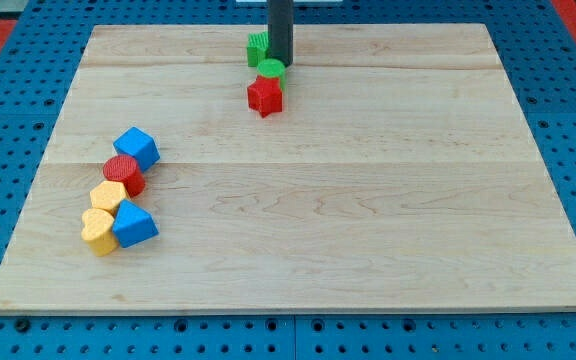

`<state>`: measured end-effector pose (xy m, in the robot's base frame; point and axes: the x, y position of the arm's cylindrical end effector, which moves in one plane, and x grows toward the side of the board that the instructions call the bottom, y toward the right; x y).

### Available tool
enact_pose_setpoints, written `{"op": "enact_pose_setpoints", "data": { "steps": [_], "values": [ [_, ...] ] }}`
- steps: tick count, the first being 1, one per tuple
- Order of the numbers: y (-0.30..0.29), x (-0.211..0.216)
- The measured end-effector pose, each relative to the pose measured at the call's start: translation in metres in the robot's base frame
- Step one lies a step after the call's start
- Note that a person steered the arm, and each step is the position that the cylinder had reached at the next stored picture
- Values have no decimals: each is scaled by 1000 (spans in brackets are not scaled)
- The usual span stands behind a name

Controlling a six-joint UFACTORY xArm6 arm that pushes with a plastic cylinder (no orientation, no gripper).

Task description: Move the red star towards the left of the red circle

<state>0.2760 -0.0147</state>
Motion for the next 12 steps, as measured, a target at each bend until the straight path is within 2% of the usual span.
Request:
{"op": "enact_pose_setpoints", "data": {
  "steps": [2,3,4,5,6,9,10,11,12],
  "values": [
    [-6,72],
    [19,107],
    [2,114],
    [-42,106],
    [-38,84],
    [-185,68],
    [-204,53],
    [-214,55],
    [-197,104]
  ]
}}
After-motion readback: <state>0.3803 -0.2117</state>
